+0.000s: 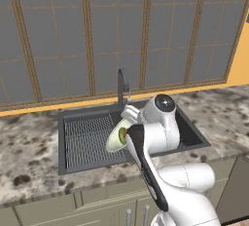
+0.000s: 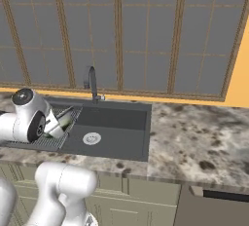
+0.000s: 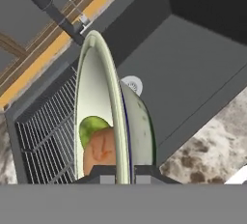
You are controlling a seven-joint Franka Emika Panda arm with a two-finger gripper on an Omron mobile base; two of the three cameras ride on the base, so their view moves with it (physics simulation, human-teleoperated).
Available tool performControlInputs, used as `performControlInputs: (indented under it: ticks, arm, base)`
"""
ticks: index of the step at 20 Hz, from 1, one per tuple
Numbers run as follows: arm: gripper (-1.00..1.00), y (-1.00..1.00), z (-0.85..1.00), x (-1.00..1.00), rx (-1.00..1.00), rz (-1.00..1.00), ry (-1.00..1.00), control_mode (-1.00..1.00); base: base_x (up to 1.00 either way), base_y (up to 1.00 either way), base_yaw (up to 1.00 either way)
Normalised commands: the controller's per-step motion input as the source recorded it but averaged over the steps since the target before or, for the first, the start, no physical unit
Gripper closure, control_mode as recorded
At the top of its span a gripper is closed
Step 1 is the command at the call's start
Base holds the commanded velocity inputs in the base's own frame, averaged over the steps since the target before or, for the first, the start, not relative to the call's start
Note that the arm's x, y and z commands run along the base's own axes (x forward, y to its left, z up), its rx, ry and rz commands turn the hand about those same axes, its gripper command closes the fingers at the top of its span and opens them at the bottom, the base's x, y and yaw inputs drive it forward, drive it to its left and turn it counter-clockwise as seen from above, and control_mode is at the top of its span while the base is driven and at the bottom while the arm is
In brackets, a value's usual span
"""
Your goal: Dump the onion and mango from the bowl so the bowl can be washed. Place the bowl in the sink after clearing the leftovers.
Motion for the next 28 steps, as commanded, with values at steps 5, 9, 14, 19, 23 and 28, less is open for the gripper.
performControlInputs:
  ticks: [5,9,14,19,23,28]
  arm:
    - [1.00,0.48,-0.06,0.26,-0.16,0.01,-0.06,-1.00]
    - [1.00,0.52,-0.18,0.26,-0.23,0.04,-0.14,-1.00]
    - [1.00,0.23,-0.02,0.34,-0.09,0.01,0.02,-1.00]
    - [1.00,0.18,-0.04,0.15,-0.14,0.00,0.02,-1.00]
    - [1.00,0.50,-0.28,0.00,-0.41,0.06,0.04,-1.00]
    - [1.00,0.16,-0.06,0.01,-0.10,0.01,0.02,-1.00]
  base:
    - [0.00,0.00,0.00]
    - [0.00,0.00,0.00]
    - [0.00,0.00,0.00]
    - [0.00,0.00,0.00]
    - [0.00,0.00,0.00]
    - [0.00,0.00,0.00]
